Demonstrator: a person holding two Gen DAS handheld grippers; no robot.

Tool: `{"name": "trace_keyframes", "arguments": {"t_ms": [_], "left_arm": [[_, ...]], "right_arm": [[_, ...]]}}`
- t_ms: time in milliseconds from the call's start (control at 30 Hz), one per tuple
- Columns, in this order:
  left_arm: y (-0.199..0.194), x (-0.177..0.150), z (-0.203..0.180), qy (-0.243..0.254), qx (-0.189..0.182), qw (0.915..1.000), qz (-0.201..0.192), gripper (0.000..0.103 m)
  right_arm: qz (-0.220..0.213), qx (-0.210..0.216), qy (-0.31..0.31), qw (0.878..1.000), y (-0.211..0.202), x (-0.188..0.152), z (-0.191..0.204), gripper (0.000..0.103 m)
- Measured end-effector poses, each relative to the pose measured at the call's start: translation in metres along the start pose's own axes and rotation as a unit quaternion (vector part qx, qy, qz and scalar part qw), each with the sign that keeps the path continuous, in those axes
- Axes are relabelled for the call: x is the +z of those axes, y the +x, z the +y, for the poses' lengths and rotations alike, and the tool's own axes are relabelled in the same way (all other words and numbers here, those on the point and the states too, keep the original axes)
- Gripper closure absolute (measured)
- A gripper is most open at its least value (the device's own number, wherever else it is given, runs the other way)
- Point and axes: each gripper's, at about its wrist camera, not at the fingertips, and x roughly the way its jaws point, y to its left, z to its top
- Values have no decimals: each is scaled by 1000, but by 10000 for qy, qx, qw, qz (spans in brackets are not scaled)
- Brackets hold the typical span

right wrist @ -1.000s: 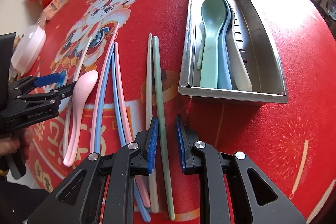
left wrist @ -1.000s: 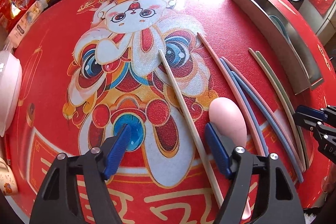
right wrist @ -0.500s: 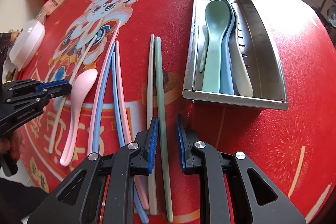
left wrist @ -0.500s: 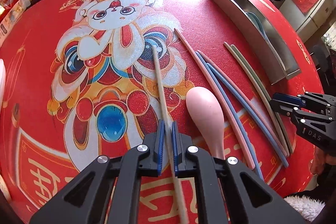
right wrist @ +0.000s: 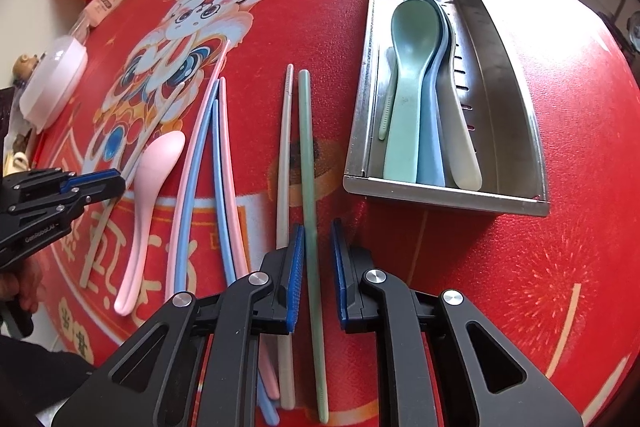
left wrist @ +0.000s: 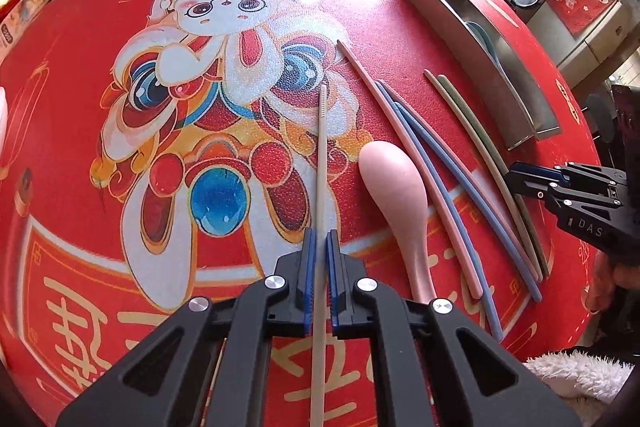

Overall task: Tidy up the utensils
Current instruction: 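Close the left gripper on a beige chopstick while the right gripper grasps a mint chopstick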

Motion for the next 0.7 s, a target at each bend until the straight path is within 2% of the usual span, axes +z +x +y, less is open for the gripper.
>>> {"name": "trace_keyframes", "arguments": {"t_ms": [100, 333, 533, 700], "left_arm": [[-2, -2, 4, -28, -43, 10000, -8, 96], [-4, -3, 8, -65, -90, 9999, -30, 96], [-5, 1, 24, -486, -456, 9977, 129, 97], [-14, -2, 28, -589, -493, 9970, 56, 97]], "right_arm": [[39, 87, 58, 9999, 0, 1, -5, 96], [86, 64, -61, 9999, 0, 0, 0, 97], [145, 211, -34, 9997, -1, -2, 3, 97], [-6, 327, -72, 9994, -12, -3, 7, 97]]}}
